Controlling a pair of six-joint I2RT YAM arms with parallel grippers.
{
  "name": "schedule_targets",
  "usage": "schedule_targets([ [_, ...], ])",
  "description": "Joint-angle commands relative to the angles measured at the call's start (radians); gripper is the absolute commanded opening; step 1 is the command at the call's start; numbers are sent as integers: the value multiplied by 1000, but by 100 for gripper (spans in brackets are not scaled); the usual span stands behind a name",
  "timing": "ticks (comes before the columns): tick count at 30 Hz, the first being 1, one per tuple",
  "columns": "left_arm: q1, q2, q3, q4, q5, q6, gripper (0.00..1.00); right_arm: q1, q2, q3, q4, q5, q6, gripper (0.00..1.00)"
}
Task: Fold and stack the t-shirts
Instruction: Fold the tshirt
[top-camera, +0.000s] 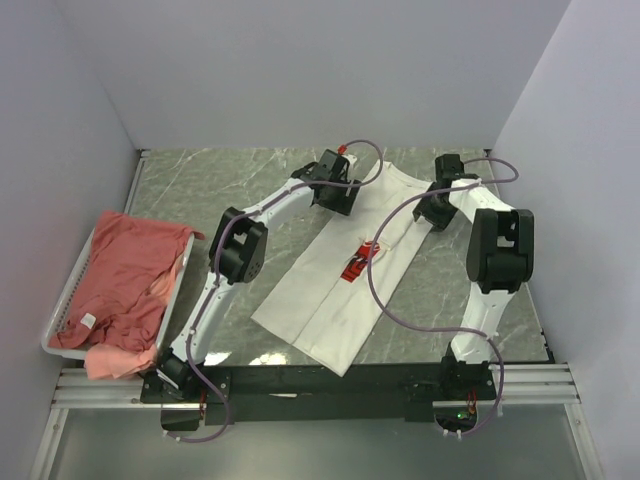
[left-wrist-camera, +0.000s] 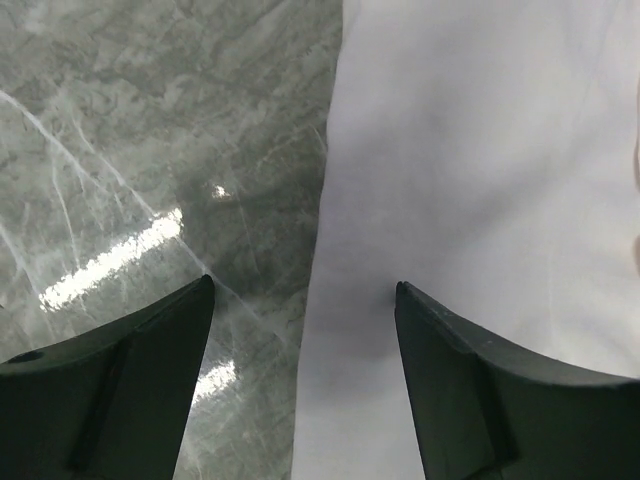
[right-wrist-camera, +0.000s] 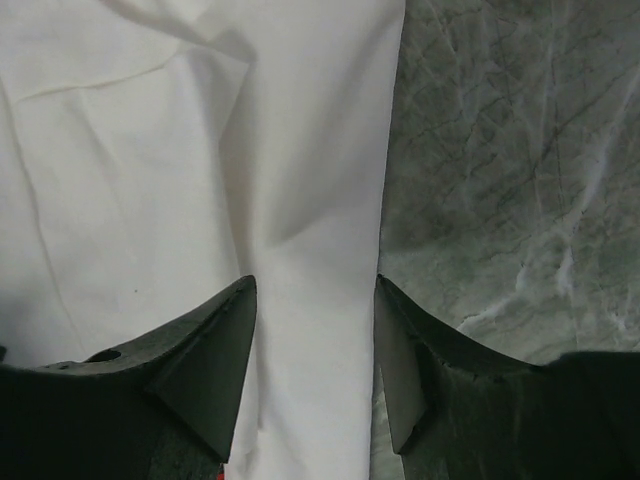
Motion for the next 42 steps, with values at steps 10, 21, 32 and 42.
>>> schedule_targets([
  [10,11,53,59,119,155,-70,61,12,107,144,-22,-30,-35,56],
  [21,41,41,12,228,111,-216,8,58,265,362,-123,-61,-61,56],
  [32,216,-141,-355,388,72,-497,1,68,196,348,-74,-96,-86,68],
  [42,275,-336,-709,479,-52,-711,0,92,138,319,-69,-107,-95,68],
])
